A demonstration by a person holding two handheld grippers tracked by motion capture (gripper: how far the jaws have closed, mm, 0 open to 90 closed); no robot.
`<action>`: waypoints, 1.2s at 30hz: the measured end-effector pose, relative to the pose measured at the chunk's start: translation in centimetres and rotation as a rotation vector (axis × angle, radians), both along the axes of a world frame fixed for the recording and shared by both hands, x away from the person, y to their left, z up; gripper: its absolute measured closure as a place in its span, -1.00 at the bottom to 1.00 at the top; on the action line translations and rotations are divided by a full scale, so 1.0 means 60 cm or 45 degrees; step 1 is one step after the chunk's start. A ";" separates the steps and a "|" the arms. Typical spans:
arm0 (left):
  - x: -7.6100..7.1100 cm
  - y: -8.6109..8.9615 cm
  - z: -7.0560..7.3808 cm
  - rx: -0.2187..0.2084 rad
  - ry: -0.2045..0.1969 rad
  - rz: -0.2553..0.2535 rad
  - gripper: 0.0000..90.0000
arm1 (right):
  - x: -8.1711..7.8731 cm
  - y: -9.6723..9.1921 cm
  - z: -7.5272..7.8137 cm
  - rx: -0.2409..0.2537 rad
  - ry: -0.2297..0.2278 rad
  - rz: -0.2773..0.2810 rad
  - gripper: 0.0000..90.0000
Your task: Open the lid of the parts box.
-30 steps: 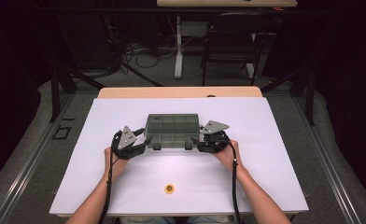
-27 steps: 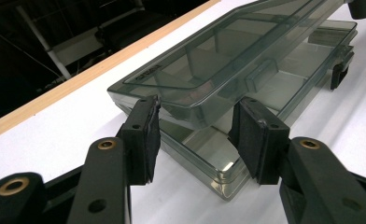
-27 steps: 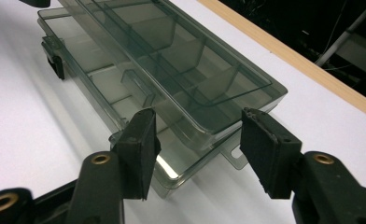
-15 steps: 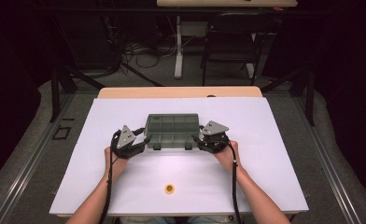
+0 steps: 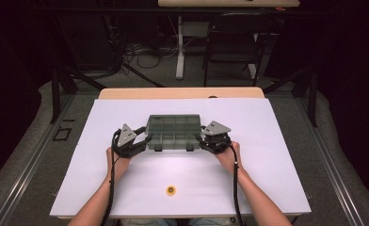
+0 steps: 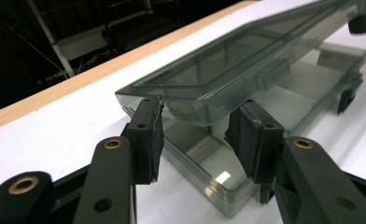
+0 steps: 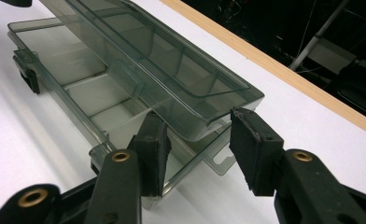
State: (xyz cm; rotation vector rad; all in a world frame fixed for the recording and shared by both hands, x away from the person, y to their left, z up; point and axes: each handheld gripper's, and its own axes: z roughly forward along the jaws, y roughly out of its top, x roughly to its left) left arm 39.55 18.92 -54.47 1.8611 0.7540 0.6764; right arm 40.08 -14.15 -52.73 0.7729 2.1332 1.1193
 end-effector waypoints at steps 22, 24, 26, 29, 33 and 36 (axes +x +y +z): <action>0.018 0.002 0.027 0.015 -0.011 -0.011 0.30 | 0.019 -0.001 0.020 0.012 0.011 -0.027 0.41; 0.020 0.002 0.031 0.015 -0.016 -0.010 0.33 | 0.023 0.000 0.025 0.015 0.009 -0.028 0.42; 0.024 0.003 0.033 0.006 -0.015 -0.010 0.34 | 0.027 -0.001 0.029 0.020 0.010 -0.027 0.43; 0.027 0.002 0.036 0.002 -0.019 -0.007 0.36 | 0.033 -0.001 0.035 0.031 0.015 -0.030 0.45; 0.035 0.003 0.044 0.007 -0.034 -0.005 0.42 | 0.042 -0.001 0.046 0.030 0.018 -0.029 0.50; 0.038 0.004 0.048 0.004 -0.036 -0.001 0.46 | 0.046 -0.001 0.051 0.041 0.015 -0.035 0.52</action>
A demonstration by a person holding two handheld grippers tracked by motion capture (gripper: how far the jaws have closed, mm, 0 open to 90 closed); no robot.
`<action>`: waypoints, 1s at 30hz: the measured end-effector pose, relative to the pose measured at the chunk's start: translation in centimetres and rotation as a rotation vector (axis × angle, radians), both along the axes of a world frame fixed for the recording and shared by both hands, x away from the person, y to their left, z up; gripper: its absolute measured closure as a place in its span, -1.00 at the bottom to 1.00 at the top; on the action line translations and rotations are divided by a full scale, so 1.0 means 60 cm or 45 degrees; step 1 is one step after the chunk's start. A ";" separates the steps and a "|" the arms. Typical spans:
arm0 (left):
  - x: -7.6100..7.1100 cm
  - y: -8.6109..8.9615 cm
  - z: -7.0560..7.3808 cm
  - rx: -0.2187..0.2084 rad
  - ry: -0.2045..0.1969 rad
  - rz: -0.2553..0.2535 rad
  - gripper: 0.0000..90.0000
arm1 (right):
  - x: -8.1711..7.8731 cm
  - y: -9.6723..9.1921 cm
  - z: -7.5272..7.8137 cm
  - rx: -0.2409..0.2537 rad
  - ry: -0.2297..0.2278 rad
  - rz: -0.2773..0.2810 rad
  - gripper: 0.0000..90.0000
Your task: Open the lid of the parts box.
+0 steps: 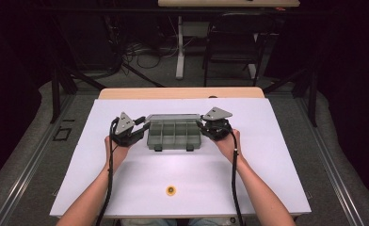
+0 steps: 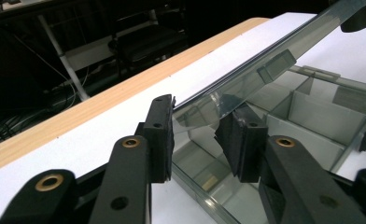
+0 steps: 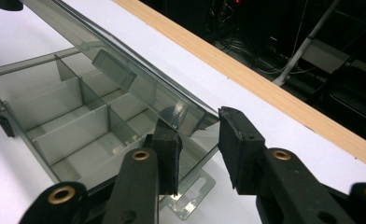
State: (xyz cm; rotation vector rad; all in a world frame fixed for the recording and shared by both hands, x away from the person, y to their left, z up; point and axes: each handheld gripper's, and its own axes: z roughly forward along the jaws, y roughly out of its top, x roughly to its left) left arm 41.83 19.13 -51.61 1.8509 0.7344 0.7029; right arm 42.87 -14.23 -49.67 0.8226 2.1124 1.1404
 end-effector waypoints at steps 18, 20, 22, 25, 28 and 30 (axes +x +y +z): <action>0.020 0.001 0.022 0.020 -0.009 0.005 0.61 | 0.027 0.001 0.018 0.042 0.016 -0.025 0.59; 0.023 0.002 0.024 0.027 -0.005 0.005 0.62 | 0.028 0.001 0.019 0.046 0.018 -0.027 0.59; 0.025 0.001 0.024 0.020 -0.002 0.009 0.63 | 0.032 0.001 0.022 0.054 0.028 -0.031 0.59; 0.028 0.001 0.026 0.023 -0.003 0.016 0.64 | 0.035 0.001 0.023 0.056 0.034 -0.037 0.59; 0.031 0.002 0.028 0.018 0.000 0.019 0.67 | 0.037 0.002 0.025 0.059 0.037 -0.042 0.61; 0.033 0.003 0.028 0.022 -0.003 0.019 0.68 | 0.036 0.002 0.025 0.059 0.036 -0.041 0.61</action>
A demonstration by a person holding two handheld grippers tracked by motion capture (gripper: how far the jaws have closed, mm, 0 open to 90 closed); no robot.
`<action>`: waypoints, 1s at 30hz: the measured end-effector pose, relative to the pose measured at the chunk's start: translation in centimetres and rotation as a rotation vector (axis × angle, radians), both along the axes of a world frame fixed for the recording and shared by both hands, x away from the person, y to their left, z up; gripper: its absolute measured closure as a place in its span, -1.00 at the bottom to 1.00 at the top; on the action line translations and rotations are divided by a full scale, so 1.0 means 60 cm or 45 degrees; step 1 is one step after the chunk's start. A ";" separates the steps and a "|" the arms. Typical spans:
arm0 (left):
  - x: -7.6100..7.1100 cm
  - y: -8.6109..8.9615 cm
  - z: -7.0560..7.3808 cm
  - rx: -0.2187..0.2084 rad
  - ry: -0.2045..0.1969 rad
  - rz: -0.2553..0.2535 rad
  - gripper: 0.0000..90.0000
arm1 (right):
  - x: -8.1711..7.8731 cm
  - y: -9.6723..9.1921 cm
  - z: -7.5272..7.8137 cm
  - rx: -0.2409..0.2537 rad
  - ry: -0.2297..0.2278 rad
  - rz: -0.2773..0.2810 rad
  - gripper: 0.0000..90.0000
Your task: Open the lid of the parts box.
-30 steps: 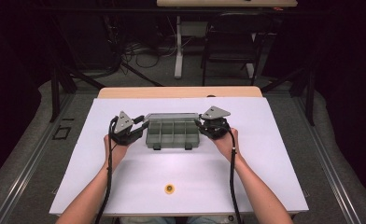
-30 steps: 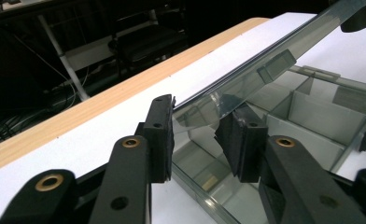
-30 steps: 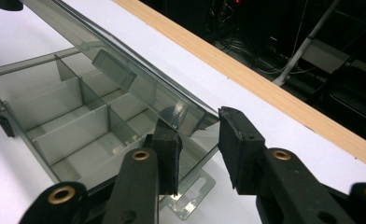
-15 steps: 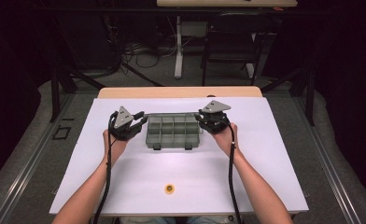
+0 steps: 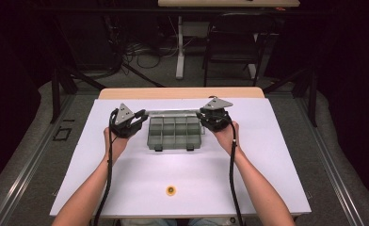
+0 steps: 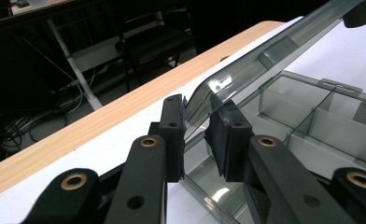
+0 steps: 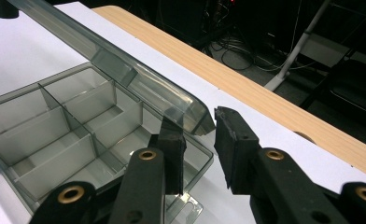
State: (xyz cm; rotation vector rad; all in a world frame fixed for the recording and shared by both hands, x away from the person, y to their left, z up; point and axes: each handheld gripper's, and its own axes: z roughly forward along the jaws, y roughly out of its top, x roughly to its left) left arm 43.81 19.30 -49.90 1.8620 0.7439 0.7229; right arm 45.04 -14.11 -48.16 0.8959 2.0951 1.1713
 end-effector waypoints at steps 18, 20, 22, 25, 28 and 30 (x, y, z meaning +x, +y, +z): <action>0.016 0.000 0.002 -0.010 0.021 0.008 0.68 | 0.000 0.001 0.005 0.014 0.006 -0.019 0.65; 0.017 -0.001 0.002 -0.010 0.021 0.011 0.69 | 0.001 0.001 0.006 0.013 0.007 -0.022 0.66; 0.020 -0.001 0.003 -0.006 0.025 0.009 0.69 | 0.002 0.001 0.007 0.015 0.008 -0.023 0.66; 0.022 -0.001 0.003 -0.003 0.027 0.011 0.70 | 0.005 0.001 0.009 0.016 0.011 -0.025 0.66; 0.025 -0.002 0.002 0.001 0.031 0.015 0.70 | 0.012 0.001 0.011 0.013 0.016 -0.033 0.68; 0.027 -0.003 0.002 0.002 0.031 0.016 0.70 | 0.015 0.001 0.011 0.011 0.019 -0.037 0.69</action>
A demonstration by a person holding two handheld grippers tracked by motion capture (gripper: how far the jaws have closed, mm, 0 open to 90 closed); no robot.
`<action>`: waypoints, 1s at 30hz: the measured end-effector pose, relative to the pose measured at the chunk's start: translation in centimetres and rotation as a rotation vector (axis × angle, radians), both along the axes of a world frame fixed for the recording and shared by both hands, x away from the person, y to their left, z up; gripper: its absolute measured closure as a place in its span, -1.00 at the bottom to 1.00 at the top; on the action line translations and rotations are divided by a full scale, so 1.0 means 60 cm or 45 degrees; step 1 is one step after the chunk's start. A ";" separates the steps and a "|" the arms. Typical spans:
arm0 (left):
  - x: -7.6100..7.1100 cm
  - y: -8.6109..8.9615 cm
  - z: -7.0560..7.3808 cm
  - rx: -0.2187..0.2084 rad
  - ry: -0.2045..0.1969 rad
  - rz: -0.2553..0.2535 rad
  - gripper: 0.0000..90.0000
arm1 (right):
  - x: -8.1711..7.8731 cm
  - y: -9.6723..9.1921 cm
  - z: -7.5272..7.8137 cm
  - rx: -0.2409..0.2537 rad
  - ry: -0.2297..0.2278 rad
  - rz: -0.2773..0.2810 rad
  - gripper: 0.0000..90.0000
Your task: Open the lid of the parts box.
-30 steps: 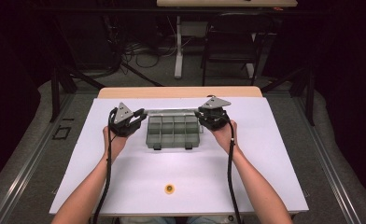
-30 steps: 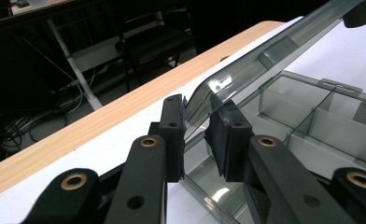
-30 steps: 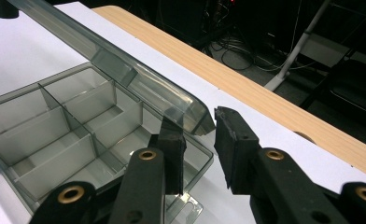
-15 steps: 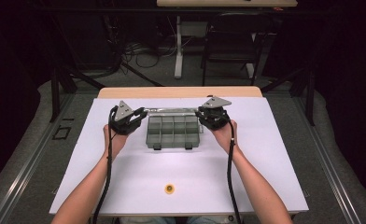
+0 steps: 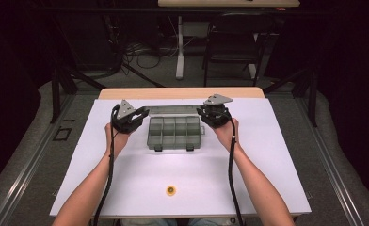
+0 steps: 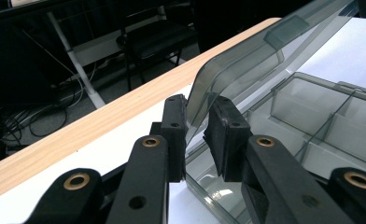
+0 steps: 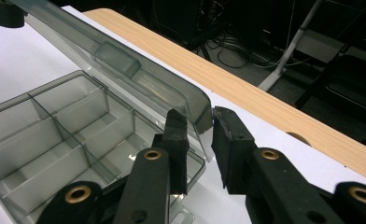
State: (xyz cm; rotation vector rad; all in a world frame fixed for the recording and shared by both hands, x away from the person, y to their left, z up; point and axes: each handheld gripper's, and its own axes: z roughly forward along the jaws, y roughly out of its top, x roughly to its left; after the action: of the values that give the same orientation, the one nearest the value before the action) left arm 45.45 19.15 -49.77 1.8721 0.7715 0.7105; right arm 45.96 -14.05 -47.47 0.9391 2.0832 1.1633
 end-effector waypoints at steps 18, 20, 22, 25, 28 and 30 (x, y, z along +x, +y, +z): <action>0.021 -0.005 -0.004 0.012 0.020 0.023 0.71 | 0.028 0.000 -0.015 0.012 0.049 -0.038 0.78; 0.022 -0.005 -0.005 0.010 0.026 0.026 0.72 | 0.029 0.000 -0.015 0.015 0.048 -0.038 0.78; 0.024 -0.005 -0.006 -0.003 0.032 0.030 0.72 | 0.033 0.000 -0.013 0.020 0.052 -0.043 0.79; 0.028 -0.003 -0.006 -0.011 0.035 0.035 0.75 | 0.037 0.001 -0.012 0.019 0.058 -0.049 0.80; 0.031 -0.004 -0.007 -0.009 0.039 0.040 0.76 | 0.043 0.001 -0.012 0.027 0.067 -0.058 0.82; 0.033 -0.005 -0.008 -0.008 0.041 0.044 0.76 | 0.045 0.000 -0.013 0.036 0.071 -0.062 0.83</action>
State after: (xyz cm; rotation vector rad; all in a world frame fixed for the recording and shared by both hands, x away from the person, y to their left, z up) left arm 47.44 18.88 -50.22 1.8723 0.8274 0.7004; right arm 48.68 -14.03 -48.23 1.0408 2.0803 1.1563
